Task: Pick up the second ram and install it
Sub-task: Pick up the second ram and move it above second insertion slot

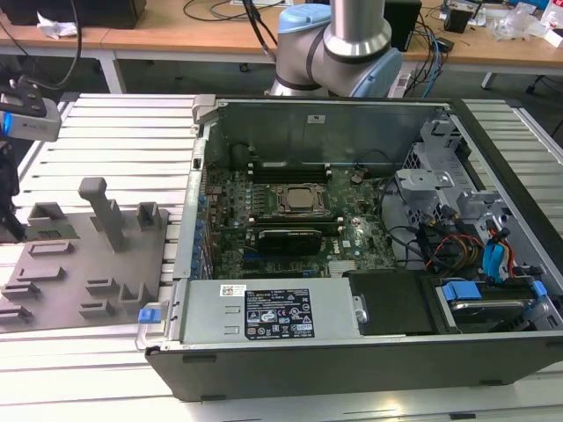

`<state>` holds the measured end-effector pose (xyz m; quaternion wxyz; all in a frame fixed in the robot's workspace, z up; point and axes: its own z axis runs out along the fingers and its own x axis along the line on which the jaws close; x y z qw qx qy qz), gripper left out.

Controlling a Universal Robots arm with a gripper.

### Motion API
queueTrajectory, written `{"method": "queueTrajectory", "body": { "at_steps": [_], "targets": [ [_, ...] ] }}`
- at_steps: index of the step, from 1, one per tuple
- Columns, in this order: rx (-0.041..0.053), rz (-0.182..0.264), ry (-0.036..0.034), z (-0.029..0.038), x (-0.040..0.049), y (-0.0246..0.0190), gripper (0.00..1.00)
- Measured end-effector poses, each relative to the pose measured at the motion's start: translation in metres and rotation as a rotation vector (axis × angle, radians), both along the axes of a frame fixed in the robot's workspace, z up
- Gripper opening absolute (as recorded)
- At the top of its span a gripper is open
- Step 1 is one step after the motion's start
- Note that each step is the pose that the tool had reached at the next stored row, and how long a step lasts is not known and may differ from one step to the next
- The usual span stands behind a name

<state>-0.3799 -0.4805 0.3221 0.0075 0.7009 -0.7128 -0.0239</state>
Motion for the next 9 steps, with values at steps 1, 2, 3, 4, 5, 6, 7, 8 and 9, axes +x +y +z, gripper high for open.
{"method": "queueTrajectory", "body": {
  "at_steps": [1,2,3,4,5,6,7,8,9],
  "targets": [
    [0.0,0.0,-0.0001,0.0027,0.0,0.0,0.14],
    [0.0001,0.0,-0.0001,0.0065,0.0,0.0,0.14],
    [0.0,0.0,0.0,0.0075,0.0,0.0,0.14],
    [0.0,0.0,-0.0001,0.0085,0.0,0.0,0.14],
    [0.0,0.0,-0.0001,0.0106,0.0,0.0,0.14],
    [0.0,0.0,0.0,0.0133,0.0,0.0,0.14],
    [0.0,0.0,0.0,0.0145,0.0,0.0,0.14],
    [0.0,0.0,-0.0001,0.0155,0.0,0.0,0.14],
    [0.0,0.0,0.0,0.0177,0.0,0.0,0.14]
  ]
}}
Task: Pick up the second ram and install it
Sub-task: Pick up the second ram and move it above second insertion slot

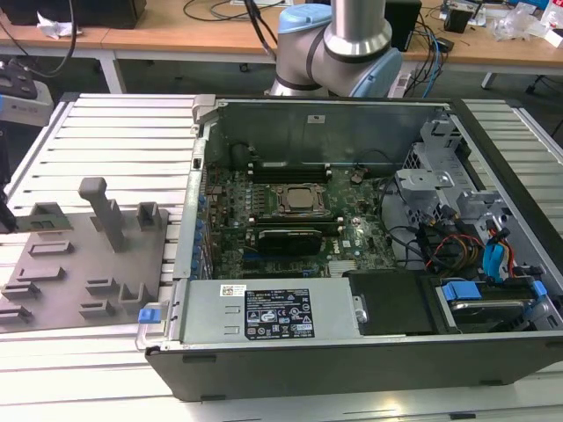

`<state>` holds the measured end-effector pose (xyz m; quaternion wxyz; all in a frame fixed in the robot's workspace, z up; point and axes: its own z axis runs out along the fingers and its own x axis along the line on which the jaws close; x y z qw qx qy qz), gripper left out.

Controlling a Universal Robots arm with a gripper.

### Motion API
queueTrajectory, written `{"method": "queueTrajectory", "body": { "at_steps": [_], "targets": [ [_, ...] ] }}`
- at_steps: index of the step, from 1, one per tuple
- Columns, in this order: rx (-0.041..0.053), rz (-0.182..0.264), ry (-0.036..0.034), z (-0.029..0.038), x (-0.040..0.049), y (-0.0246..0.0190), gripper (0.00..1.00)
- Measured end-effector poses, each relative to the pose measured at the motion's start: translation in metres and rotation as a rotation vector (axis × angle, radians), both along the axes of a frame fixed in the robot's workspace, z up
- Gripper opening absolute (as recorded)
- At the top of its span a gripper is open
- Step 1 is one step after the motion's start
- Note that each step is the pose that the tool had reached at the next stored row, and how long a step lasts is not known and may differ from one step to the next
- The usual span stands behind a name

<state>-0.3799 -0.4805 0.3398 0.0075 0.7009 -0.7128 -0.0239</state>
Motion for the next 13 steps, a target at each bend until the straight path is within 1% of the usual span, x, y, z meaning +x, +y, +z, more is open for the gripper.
{"method": "queueTrajectory", "body": {
  "at_steps": [2,4,6,8,13],
  "targets": [
    [0.0,0.0,-0.0001,0.0039,0.0,0.0,0.14],
    [0.0,0.0,-0.0001,0.0065,0.0,0.0,0.14],
    [0.0,0.0,0.0,0.0129,0.0,0.0,0.14],
    [0.0,0.0,0.0,0.015,0.0,0.0,0.14],
    [0.0,0.0,0.0,0.0249,0.0,0.0,0.14]
  ]
}}
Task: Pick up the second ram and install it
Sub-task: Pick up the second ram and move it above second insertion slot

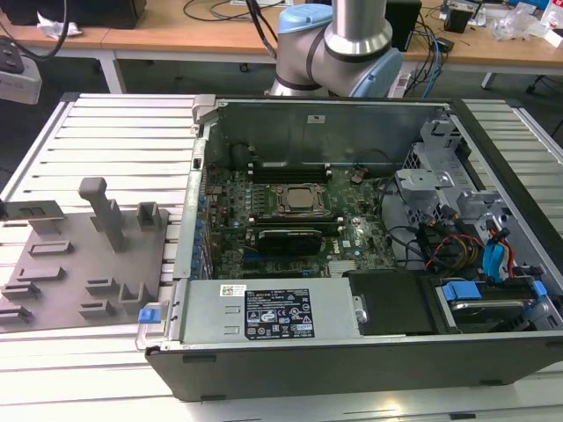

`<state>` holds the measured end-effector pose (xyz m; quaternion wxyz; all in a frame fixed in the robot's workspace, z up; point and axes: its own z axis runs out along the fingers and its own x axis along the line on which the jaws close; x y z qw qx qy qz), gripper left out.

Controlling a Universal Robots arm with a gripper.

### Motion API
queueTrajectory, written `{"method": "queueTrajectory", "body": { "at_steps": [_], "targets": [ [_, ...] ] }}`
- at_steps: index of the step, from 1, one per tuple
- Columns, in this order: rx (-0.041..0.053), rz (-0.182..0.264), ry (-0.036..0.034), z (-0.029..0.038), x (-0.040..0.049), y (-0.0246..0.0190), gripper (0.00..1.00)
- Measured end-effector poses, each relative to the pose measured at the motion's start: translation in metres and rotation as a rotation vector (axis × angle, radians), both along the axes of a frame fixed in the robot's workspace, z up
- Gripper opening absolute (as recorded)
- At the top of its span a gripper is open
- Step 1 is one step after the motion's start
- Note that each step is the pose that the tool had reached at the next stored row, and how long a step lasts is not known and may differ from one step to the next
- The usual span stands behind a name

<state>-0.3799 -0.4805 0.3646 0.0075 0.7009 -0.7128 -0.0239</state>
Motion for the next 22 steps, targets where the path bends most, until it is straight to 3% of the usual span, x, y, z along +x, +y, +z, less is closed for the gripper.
{"method": "queueTrajectory", "body": {
  "at_steps": [5,8,19,20,22],
  "targets": [
    [0.0001,0.0,-0.0001,0.0099,0.0,0.0,0.14],
    [0.0,0.0,0.0,0.0206,0.0,0.0,0.14],
    [0.0001,0.0,-0.0001,0.0367,0.0,0.0018,0.14],
    [0.0,0.0,0.0,0.0376,0.0,0.0033,0.14],
    [0.0001,0.0,0.0,0.0386,0.0,0.0309,0.14]
  ]
}}
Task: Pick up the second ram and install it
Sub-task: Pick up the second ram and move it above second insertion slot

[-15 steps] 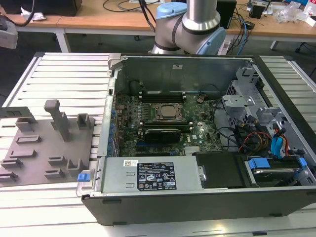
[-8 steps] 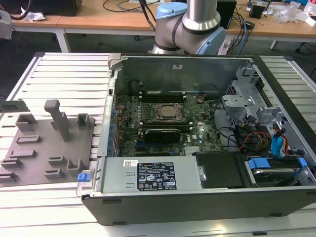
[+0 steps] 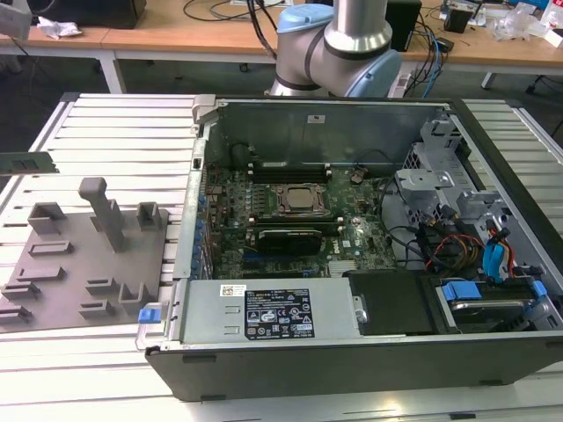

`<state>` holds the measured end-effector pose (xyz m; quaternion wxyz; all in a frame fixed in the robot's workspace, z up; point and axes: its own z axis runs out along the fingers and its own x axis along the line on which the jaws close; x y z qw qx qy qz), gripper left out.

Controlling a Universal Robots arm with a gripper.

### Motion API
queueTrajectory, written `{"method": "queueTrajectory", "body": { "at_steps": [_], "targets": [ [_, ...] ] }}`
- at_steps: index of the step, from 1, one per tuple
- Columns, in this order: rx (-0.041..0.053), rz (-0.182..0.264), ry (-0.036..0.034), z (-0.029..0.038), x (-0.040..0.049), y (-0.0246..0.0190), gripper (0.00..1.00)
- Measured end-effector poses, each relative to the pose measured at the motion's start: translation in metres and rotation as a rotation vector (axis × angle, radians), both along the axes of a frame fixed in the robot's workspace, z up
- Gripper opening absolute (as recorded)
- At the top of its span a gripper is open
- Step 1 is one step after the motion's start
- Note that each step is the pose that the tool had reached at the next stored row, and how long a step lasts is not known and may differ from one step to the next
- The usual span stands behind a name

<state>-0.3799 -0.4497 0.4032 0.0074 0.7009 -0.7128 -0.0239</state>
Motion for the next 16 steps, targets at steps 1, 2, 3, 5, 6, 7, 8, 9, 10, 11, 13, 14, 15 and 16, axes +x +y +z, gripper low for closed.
{"method": "queueTrajectory", "body": {
  "at_steps": [1,2,3,5,6,7,8,9,10,11,13,14,15,16],
  "targets": [
    [-0.0001,0.0,0.0,0.0,0.0,0.0035,0.14],
    [-0.0001,0.0,0.0001,0.0001,0.0001,0.0055,0.14],
    [-0.0001,0.0,0.0001,0.0001,0.0,0.0073,0.14],
    [0.0,0.0,0.0,0.0,0.0,0.0149,0.14],
    [0.0,0.0,0.0,0.0,0.0,0.0175,0.14],
    [-0.0001,0.0,0.0001,0.0001,0.0,0.0228,0.14],
    [0.0,0.0,0.0,0.0,0.0,0.0258,0.14],
    [0.0,0.0,-0.0001,0.0,0.0,0.0277,0.14],
    [0.0,0.0,-0.0001,0.0001,0.0001,0.0299,0.14],
    [0.0,0.0,0.0,0.0002,0.0,0.0319,0.14],
    [0.0001,0.0,0.0001,0.0006,0.0,0.0354,0.14],
    [0.0,0.0,0.0002,0.0025,0.0,0.0365,0.14],
    [0.0001,0.0,0.0,0.0067,0.0,0.0375,0.14],
    [0.0002,0.0,0.0,0.0101,0.0001,0.0383,0.14]
  ]
}}
